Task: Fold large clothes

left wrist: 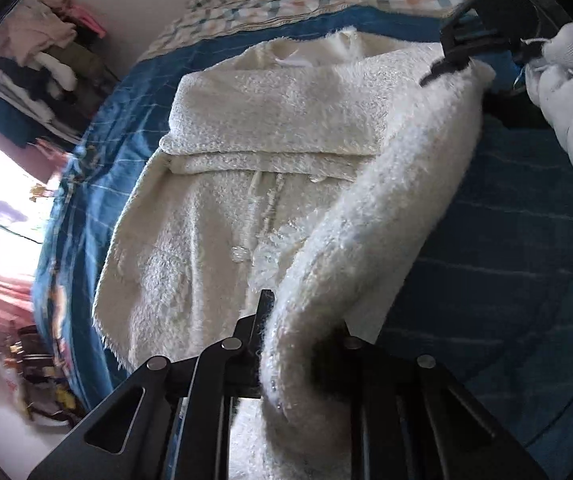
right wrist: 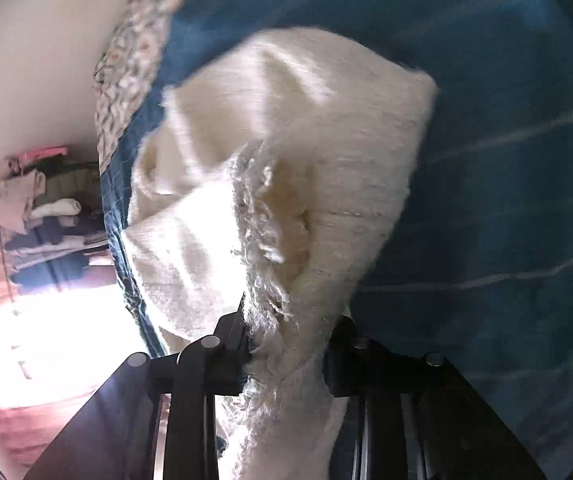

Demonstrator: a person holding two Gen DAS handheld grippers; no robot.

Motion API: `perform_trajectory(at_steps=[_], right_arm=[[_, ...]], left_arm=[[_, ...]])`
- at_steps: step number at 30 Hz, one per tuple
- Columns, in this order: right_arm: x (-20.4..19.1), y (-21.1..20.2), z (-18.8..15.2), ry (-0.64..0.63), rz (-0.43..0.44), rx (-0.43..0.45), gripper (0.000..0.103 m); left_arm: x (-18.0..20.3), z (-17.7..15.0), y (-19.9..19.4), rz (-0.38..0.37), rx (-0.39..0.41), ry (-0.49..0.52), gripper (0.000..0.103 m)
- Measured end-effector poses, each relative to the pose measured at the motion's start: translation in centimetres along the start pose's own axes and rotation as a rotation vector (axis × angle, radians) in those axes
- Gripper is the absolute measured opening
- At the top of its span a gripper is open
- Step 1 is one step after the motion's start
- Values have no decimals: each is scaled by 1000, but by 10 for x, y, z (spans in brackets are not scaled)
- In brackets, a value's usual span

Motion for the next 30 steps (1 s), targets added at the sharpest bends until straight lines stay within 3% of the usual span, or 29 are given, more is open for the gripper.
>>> perform_trajectory(at_steps=[5, 8, 12, 16, 17, 18, 19, 21, 23, 27, 30], right_arm=[[-108, -7, -26, -81, -97, 36, 26], [-176, 26, -23, -149, -177, 25, 26], [-241, 109, -29, -221, -293, -13, 26], [-275, 208, -33, -259, -388, -95, 29], [-277, 223, -38, -270, -399, -123, 37], [-280, 236, -41, -275, -388, -138, 46], [-285, 244, -43, -280, -368, -138, 49], [-287, 240, -52, -303, -333, -136, 62], [-285, 223, -60, -318, -254, -139, 67], [-258, 155, -58, -302, -243, -71, 72], [-218, 108, -44, -253, -255, -24, 81]], left_arm=[[-77, 9, -8, -200, -41, -57, 15], [-130, 15, 5, -239, -68, -129, 16], [-205, 19, 51, -245, -105, -263, 19], [-252, -6, 106, -339, -219, -424, 19], [-262, -16, 117, -387, -247, -482, 22], [-271, -23, 120, -410, -254, -524, 32], [-278, -29, 121, -419, -254, -552, 38], [-297, -46, 118, -394, -248, -589, 69], [-307, -57, 112, -387, -233, -606, 70], [-311, -66, 115, -378, -230, -598, 70], [-301, -51, 135, -370, -229, -579, 70]])
Point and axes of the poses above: each gripper's, at about its wrist camera, not at the fingertips, and y roughly the way its jaws point, x to its right, z to its top, the point moved 8 cm from there along y, roughly the way its jaws point, and after that the axes turned 2 degrees about z, right-handed, at the moved point
